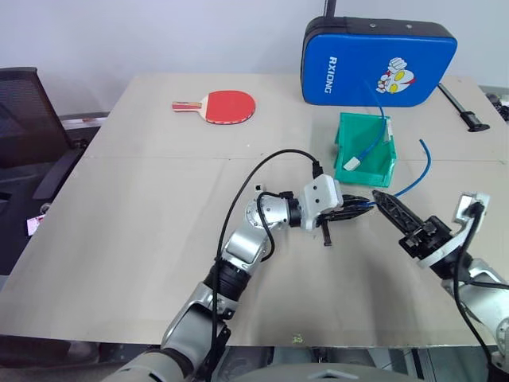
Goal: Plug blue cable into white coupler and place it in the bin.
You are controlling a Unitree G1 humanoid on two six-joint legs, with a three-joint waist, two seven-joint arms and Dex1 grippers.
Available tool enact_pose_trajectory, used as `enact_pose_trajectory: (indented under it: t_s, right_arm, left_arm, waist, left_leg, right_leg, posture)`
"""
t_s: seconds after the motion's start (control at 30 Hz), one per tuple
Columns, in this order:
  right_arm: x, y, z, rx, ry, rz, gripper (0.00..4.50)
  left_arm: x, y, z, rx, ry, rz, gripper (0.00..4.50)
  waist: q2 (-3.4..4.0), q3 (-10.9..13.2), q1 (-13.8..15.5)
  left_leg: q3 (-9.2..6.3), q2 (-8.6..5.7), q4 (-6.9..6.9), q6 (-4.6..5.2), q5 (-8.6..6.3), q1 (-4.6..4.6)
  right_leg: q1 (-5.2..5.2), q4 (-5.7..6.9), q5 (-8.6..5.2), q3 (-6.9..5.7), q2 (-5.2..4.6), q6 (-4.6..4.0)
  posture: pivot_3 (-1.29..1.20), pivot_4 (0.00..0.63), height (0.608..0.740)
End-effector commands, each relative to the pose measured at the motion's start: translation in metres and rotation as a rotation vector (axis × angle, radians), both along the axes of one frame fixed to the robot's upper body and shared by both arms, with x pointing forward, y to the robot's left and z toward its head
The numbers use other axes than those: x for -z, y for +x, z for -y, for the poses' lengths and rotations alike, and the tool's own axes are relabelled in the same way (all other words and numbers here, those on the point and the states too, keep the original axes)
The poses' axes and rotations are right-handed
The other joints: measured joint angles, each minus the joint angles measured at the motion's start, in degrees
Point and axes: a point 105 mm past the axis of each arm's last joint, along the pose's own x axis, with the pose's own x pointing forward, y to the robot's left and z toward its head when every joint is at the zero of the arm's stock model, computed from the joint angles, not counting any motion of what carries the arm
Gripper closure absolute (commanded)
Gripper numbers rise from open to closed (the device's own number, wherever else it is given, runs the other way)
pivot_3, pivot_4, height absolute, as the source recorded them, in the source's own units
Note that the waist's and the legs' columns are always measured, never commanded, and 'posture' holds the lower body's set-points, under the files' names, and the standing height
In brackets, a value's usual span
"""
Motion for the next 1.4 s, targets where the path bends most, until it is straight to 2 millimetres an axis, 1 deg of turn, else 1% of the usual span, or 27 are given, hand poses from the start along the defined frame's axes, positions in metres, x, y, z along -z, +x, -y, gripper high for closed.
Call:
enact_pose_trajectory:
  t_s: [0.03,0.1,0.2,0.23,0.27,0.3,0.43,0.57,0.63,0.7,0.77,0.83,0.87,0.9,1.03,1.1,1.17,1.2,1.33,1.4]
  right_arm:
    - [-0.011,0.001,-0.006,0.013,-0.020,0.066,0.81]
    - [-0.014,0.000,-0.009,0.000,-0.031,0.087,1.84]
    - [-0.014,0.002,-0.006,0.007,-0.036,0.098,3.23]
    - [-0.014,0.002,-0.004,0.009,-0.043,0.101,3.60]
    - [-0.014,0.003,-0.003,0.013,-0.043,0.103,4.21]
    - [-0.015,0.004,-0.002,0.018,-0.040,0.105,4.37]
    - [-0.019,0.005,0.000,0.026,-0.018,0.122,4.37]
    - [-0.018,0.003,-0.006,0.007,-0.033,0.123,4.37]
    - [-0.018,0.003,-0.007,0.008,-0.023,0.124,4.50]
    - [-0.019,0.004,-0.007,0.007,-0.019,0.125,4.50]
    - [-0.019,0.005,-0.006,0.012,-0.015,0.125,4.50]
    - [-0.019,0.006,-0.005,0.014,-0.015,0.125,4.50]
    - [-0.019,0.006,-0.005,0.014,-0.015,0.125,4.50]
    - [-0.020,0.007,-0.004,0.019,-0.013,0.128,4.50]
    - [-0.022,0.009,-0.003,0.021,-0.009,0.134,4.50]
    - [-0.022,0.009,-0.003,0.022,-0.009,0.134,4.50]
    - [-0.022,0.009,-0.004,0.017,-0.012,0.137,4.50]
    - [-0.022,0.009,-0.004,0.016,-0.013,0.139,4.50]
    - [-0.022,0.009,-0.004,0.012,-0.012,0.143,4.50]
    - [-0.022,0.010,-0.003,0.010,-0.012,0.144,4.50]
  left_arm:
    - [-0.022,-0.008,0.005,0.013,-0.103,0.003,4.50]
    - [-0.024,-0.010,0.006,0.027,-0.119,-0.024,4.50]
    - [-0.021,-0.013,0.006,0.045,-0.103,-0.032,4.50]
    - [-0.021,-0.014,0.005,0.047,-0.099,-0.031,4.50]
    - [-0.020,-0.014,0.005,0.047,-0.096,-0.032,4.50]
    - [-0.020,-0.014,0.005,0.046,-0.093,-0.034,4.50]
    - [-0.018,-0.012,0.003,0.039,-0.082,-0.031,4.50]
    - [-0.019,-0.008,0.002,0.012,-0.089,-0.022,4.50]
    - [-0.020,-0.007,0.001,-0.001,-0.094,-0.019,3.49]
    - [-0.022,-0.006,0.000,-0.011,-0.105,-0.008,2.83]
    - [-0.025,-0.005,-0.002,-0.010,-0.117,-0.011,1.77]
    - [-0.026,-0.005,-0.003,-0.009,-0.128,-0.027,0.96]
    - [-0.026,-0.005,-0.004,-0.010,-0.132,-0.035,0.30]
    - [-0.026,-0.005,-0.005,-0.011,-0.133,-0.044,0.10]
    - [-0.023,-0.005,-0.013,-0.018,-0.128,-0.072,0.10]
    - [-0.018,-0.004,-0.020,-0.034,-0.114,-0.093,0.10]
    - [-0.015,-0.004,-0.023,-0.037,-0.112,-0.116,0.10]
    - [-0.015,-0.004,-0.024,-0.037,-0.122,-0.136,0.10]
    - [-0.018,-0.004,-0.025,-0.020,-0.201,-0.314,0.10]
    - [-0.018,-0.004,-0.025,-0.013,-0.205,-0.340,0.10]
  waist:
    - [0.00,0.00,-0.05]
    - [0.00,0.00,-0.02]
    - [0.01,0.00,-0.07]
    - [0.01,0.00,-0.08]
    - [0.01,0.00,-0.04]
    - [0.01,0.00,0.00]
    - [0.01,0.00,-0.05]
    - [0.01,0.00,-0.04]
    - [0.01,0.00,-0.04]
    - [0.01,0.00,-0.05]
    - [0.01,0.00,-0.05]
    - [0.01,0.00,-0.02]
    - [0.01,0.00,-0.03]
    - [0.01,0.00,-0.04]
    - [0.01,0.00,-0.07]
    - [0.01,0.00,-0.09]
    - [0.01,0.00,-0.09]
    - [0.01,0.00,-0.06]
    - [0.01,0.00,0.00]
    - [0.01,0.00,-0.06]
  left_leg:
    - [0.00,0.00,0.00,0.00,0.00,0.00]
    - [-0.02,0.00,-0.01,0.00,0.00,0.00]
    - [-0.03,0.00,-0.01,0.00,0.00,0.01]
    - [-0.03,0.00,-0.01,0.00,0.00,0.00]
    - [-0.02,0.00,-0.01,0.00,0.00,0.00]
    - [-0.03,0.00,-0.01,0.00,0.00,0.00]
    - [-0.04,0.00,-0.01,0.00,0.00,0.00]
    - [-0.05,0.00,-0.02,0.00,0.00,0.00]
    - [-0.05,0.00,-0.02,0.00,0.00,0.00]
    - [-0.05,0.00,-0.02,0.00,0.00,0.00]
    - [-0.05,0.00,-0.02,0.00,0.00,0.00]
    - [-0.05,0.00,-0.02,0.00,0.00,0.00]
    - [-0.05,0.00,-0.02,0.00,0.00,0.00]
    - [-0.05,0.00,-0.02,0.00,0.00,0.00]
    - [-0.05,0.00,-0.03,0.00,0.00,0.00]
    - [-0.06,0.01,-0.05,0.00,0.00,0.01]
    - [-0.07,0.01,-0.06,0.00,0.00,0.01]
    - [-0.07,0.01,-0.06,0.00,0.00,0.01]
    - [-0.09,0.01,-0.06,0.00,0.00,-0.02]
    - [-0.08,0.01,-0.06,0.00,0.00,-0.03]
  right_leg:
    - [-0.01,0.00,0.00,0.00,0.00,0.00]
    - [-0.01,-0.01,0.00,-0.01,0.01,0.00]
    - [0.00,0.00,0.00,-0.02,0.02,0.00]
    - [0.00,0.00,0.00,-0.01,0.02,0.00]
    - [0.00,0.00,0.00,-0.01,0.02,0.00]
    - [0.00,0.00,0.00,-0.02,0.02,0.00]
    - [0.00,0.00,0.00,-0.04,0.02,0.00]
    - [0.00,-0.01,0.00,-0.03,0.02,0.00]
    - [0.00,-0.01,0.00,-0.03,0.02,0.00]
    - [0.00,-0.01,0.00,-0.03,0.02,0.00]
    - [0.00,-0.02,0.00,-0.03,0.02,0.00]
    - [0.00,-0.02,0.00,-0.03,0.02,0.00]
    - [0.00,-0.02,0.00,-0.03,0.02,0.00]
    - [0.00,-0.02,0.00,-0.03,0.02,0.00]
    - [0.00,-0.03,0.00,-0.03,0.02,0.00]
    - [-0.01,-0.03,0.00,-0.03,0.02,0.00]
    - [-0.02,-0.03,0.00,-0.04,0.02,0.00]
    - [-0.02,-0.03,0.00,-0.04,0.02,0.00]
    - [-0.02,-0.08,0.00,-0.04,0.01,0.00]
    - [-0.02,-0.08,0.00,-0.04,0.01,0.00]
  posture:
    - [0.00,0.150,0.740]
    - [0.00,0.150,0.740]
    - [0.00,0.150,0.740]
    - [0.00,0.150,0.740]
    - [0.00,0.150,0.740]
    - [0.00,0.150,0.740]
    - [0.00,0.150,0.740]
    - [0.00,0.150,0.740]
    - [0.00,0.150,0.740]
    - [0.00,0.150,0.740]
    - [0.00,0.150,0.740]
    - [0.00,0.150,0.740]
    - [0.00,0.150,0.740]
    - [0.00,0.150,0.740]
    - [0.00,0.150,0.740]
    - [0.00,0.150,0.740]
    - [0.00,0.150,0.740]
    - [0.00,0.150,0.740]
    - [0.00,0.150,0.740]
    - [0.00,0.150,0.740]
